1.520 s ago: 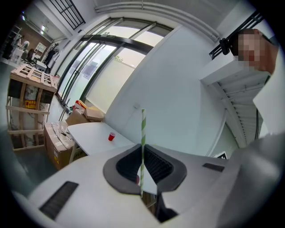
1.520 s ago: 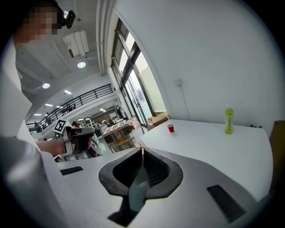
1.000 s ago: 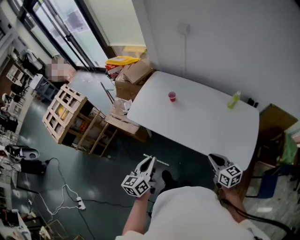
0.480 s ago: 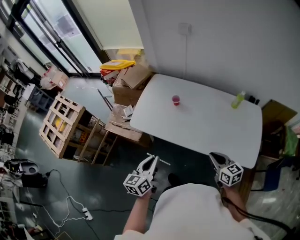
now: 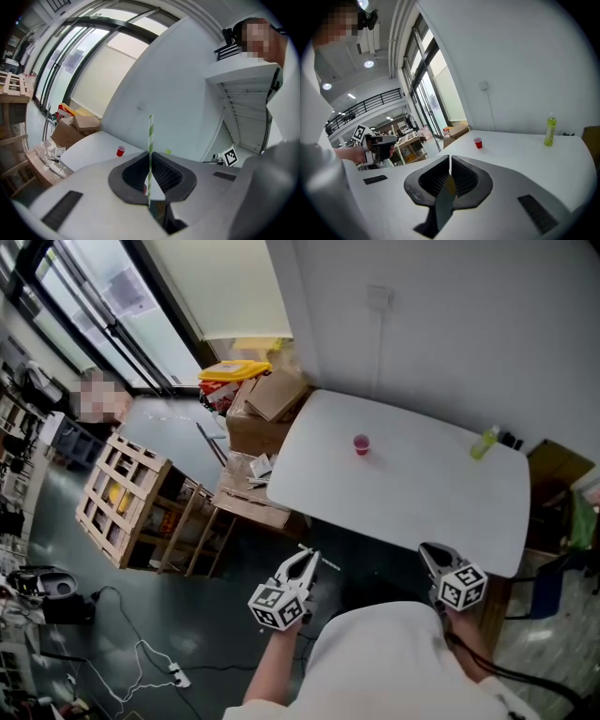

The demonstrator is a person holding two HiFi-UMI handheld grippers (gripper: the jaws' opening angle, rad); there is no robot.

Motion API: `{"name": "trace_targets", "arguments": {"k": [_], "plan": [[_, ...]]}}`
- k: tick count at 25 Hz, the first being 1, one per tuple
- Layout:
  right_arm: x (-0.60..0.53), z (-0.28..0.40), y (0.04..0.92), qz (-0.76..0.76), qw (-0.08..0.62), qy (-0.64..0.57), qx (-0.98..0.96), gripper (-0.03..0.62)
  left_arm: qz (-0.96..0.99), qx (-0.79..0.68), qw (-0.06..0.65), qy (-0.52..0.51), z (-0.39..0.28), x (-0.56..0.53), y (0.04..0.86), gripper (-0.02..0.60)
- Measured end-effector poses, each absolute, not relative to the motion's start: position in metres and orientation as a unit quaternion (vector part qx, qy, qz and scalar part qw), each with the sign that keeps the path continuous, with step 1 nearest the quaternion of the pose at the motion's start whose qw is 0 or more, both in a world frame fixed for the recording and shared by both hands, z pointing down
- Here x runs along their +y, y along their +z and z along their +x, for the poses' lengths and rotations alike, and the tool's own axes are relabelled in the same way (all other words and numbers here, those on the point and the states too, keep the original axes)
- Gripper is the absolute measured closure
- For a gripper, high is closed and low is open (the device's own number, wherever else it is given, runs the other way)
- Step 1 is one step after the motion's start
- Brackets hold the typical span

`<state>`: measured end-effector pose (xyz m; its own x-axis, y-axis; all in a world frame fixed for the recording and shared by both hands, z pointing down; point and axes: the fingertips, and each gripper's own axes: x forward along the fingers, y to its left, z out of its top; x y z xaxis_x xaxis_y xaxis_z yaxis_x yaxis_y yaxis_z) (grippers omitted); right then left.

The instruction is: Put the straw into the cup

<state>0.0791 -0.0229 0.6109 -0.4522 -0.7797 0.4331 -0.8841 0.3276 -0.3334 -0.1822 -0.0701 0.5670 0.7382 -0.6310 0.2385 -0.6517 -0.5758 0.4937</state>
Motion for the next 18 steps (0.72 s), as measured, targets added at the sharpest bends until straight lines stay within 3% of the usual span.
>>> {"name": "trace_targets", "arguments": {"k": [18], "plan": [[-0.095,0.085,0.616,0.496,0.095,0.283,-0.815,0.556,0.882,-0.365,0.297,0.026,-0.162,-0.129,0.573,0.565]]}}
